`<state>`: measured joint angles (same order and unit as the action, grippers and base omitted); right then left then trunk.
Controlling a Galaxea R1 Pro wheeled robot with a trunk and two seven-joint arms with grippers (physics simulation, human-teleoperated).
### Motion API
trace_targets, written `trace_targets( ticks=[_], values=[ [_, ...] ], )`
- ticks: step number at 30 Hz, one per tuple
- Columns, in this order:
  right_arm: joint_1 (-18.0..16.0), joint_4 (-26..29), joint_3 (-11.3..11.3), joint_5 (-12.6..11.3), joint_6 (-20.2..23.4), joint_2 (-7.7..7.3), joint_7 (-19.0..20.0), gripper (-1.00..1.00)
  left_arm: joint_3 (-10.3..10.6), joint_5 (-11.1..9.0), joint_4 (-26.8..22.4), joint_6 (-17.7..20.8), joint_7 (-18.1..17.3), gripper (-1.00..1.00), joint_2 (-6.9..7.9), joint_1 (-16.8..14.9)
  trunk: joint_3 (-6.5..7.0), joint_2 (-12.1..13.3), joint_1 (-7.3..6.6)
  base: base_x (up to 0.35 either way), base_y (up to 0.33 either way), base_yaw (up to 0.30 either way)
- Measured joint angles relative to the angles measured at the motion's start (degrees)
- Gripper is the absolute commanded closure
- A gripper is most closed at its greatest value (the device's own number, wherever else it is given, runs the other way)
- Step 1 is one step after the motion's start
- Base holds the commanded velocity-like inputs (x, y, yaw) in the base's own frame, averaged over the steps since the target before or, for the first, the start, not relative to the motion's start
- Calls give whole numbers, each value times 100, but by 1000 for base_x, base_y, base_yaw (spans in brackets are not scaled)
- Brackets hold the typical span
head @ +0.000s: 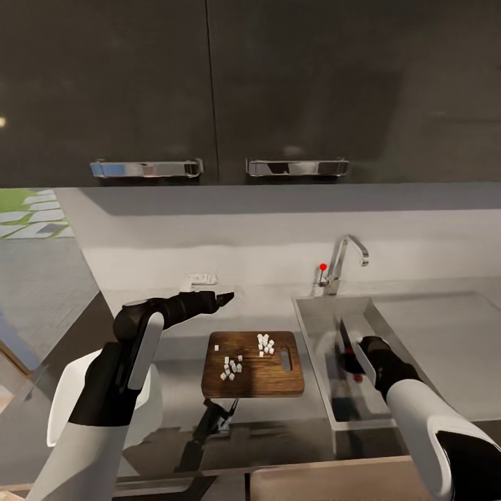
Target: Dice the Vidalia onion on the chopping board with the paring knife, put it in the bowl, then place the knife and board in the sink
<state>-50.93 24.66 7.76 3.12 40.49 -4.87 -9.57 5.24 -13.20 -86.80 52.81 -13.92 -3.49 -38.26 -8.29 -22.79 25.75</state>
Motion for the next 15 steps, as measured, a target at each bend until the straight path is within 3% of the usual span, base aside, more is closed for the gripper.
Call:
trace_targets(
  ticks=[7,15],
  values=[
    [0,184,-1,0,589,0,-5,100,1,1,0,0,0,-100,0,0,-2,0,0,0,0,0],
    [0,215,0,0,728,0,6,100,1,1,0,0,0,-100,0,0,-48,1,0,0,0,0]
  ],
)
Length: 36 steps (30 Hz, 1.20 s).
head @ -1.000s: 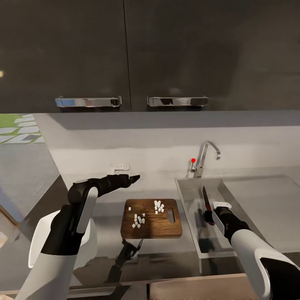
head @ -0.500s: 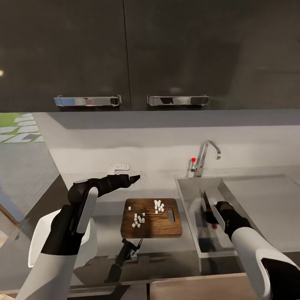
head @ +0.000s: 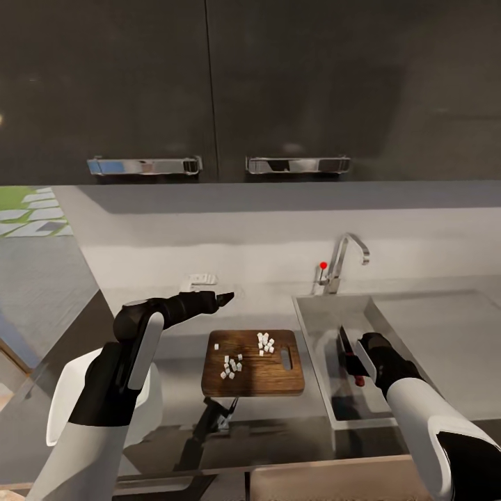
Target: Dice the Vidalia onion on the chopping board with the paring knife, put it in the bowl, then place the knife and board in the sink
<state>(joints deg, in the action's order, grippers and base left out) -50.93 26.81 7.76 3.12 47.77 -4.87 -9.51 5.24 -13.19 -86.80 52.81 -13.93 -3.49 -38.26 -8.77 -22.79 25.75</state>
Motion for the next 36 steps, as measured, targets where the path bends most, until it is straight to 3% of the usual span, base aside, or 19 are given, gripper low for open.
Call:
trace_targets(
  ticks=[26,36],
  values=[
    [-2,21,-6,7,4,0,1,100,8,0,0,0,0,-100,0,0,-237,-1,0,0,0,0],
    [-3,25,-6,10,4,0,-1,100,9,-1,1,0,0,-100,0,0,-260,-2,0,0,0,0]
  ],
)
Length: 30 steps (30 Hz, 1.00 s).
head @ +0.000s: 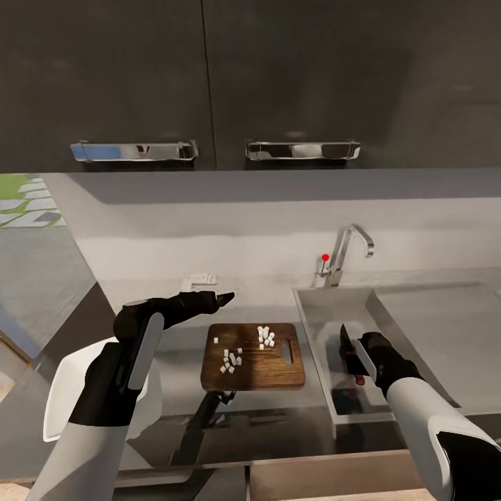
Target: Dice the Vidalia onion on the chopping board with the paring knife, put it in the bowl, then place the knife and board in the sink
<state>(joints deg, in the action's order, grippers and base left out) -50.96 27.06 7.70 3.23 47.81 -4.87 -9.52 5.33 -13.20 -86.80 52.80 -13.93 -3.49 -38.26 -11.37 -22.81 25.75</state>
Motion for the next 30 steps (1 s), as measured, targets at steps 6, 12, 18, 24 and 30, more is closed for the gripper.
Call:
trace_targets(
  ticks=[6,12,18,24,30],
  values=[
    [-1,2,0,4,-1,0,-2,100,0,1,0,0,0,-100,0,0,-30,0,0,0,0,0],
    [-2,4,3,15,0,0,-5,100,0,0,0,0,0,-100,0,0,-52,-1,0,0,0,0],
    [-2,3,1,23,-2,0,-6,100,0,0,0,0,0,-100,0,0,-55,-1,0,0,0,0],
    [-1,2,-4,27,-20,0,0,100,0,0,0,0,0,-100,0,0,-55,-1,0,0,0,0],
    [1,-2,-6,24,-92,0,5,100,0,0,0,0,0,-100,0,0,-56,0,0,0,0,0]
  ],
)
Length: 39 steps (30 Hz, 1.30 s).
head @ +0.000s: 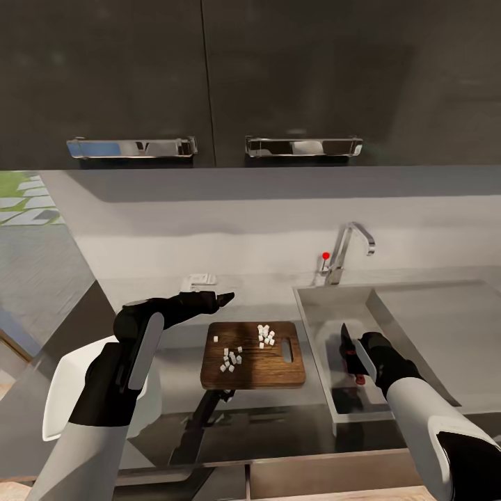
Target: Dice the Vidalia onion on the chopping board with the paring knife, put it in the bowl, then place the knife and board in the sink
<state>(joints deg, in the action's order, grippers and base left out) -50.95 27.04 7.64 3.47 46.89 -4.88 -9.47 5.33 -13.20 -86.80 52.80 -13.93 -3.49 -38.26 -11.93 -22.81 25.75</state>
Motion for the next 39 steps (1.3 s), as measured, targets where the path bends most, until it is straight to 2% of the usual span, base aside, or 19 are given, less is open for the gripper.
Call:
trace_targets(
  ticks=[6,7,32,39],
  values=[
    [1,-2,1,-13,-64,0,2,100,0,0,0,0,0,-100,0,0,0,0,0,0,0,0],
    [1,-2,1,-14,-66,0,1,-100,0,0,0,0,0,-100,0,0,0,0,0,0,0,0],
    [2,15,-17,-34,-91,1,0,-100,0,0,-4,0,0,-100,0,0,0,1,0,0,0,0],
    [1,606,-53,-33,-88,8,16,-100,-4,0,-8,0,0,-100,0,0,0,1,0,0,0,0]
  ],
)
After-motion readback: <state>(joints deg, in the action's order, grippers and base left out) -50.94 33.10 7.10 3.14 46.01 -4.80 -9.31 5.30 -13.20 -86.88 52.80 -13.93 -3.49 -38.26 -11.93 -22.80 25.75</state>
